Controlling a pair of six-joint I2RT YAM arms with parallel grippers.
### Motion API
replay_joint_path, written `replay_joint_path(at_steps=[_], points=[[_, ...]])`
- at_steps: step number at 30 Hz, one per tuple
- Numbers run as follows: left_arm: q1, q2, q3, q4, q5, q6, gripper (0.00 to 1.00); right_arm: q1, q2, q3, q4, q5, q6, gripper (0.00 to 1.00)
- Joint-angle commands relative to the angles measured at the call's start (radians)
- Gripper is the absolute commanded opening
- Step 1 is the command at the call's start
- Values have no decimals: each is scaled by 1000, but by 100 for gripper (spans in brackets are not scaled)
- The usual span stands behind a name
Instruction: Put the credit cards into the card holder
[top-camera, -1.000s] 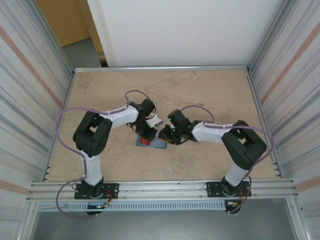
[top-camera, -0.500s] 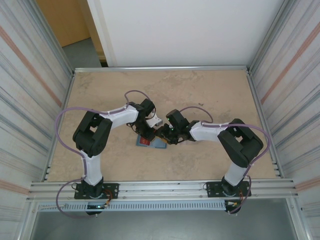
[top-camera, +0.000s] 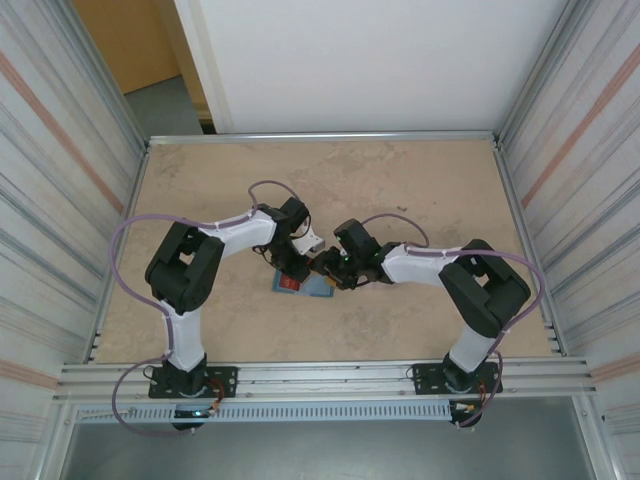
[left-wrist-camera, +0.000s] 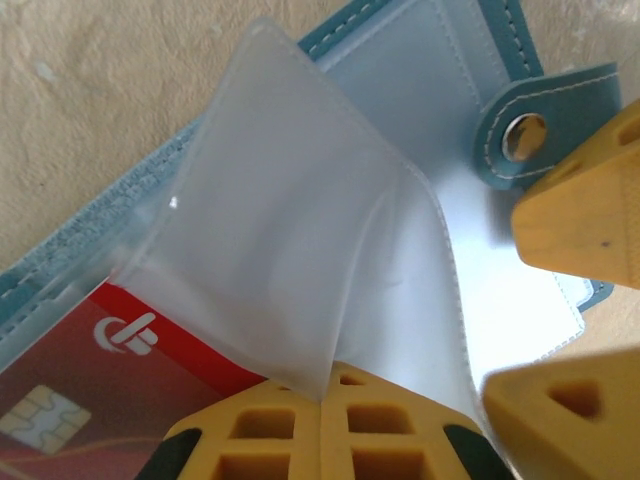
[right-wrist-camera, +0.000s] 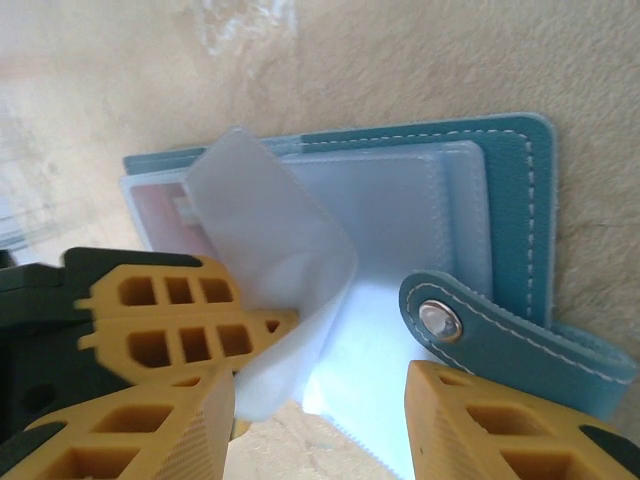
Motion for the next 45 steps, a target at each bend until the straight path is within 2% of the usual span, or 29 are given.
replay_joint_path(at_steps=[1, 8, 17, 20, 26, 31, 40, 45], points=[[-8, 9, -38, 11, -3, -3, 4, -13, -38, -14, 43, -1, 36, 47], [-8, 7, -35, 11, -3, -3, 4, 12, 31, 19, 33, -9, 46, 39], [-5, 7, -35, 10, 4, -4, 4, 20, 35, 33, -6, -7, 25, 5], [2, -7, -19, -9, 8, -4, 9, 23, 24, 33, -12, -6, 22, 0], [37, -128, 2, -36, 42, 3, 28, 41, 34, 60, -21, -1, -2, 0], [127, -222, -1, -42, 73, -18, 42, 69, 47, 121, -73, 19, -73, 0], [350, -303, -23, -22, 105, -63, 54, 106, 118, 259, -185, 33, -185, 0], [422, -313, -36, -22, 92, -51, 61, 141, 200, 389, -298, 12, -281, 1]])
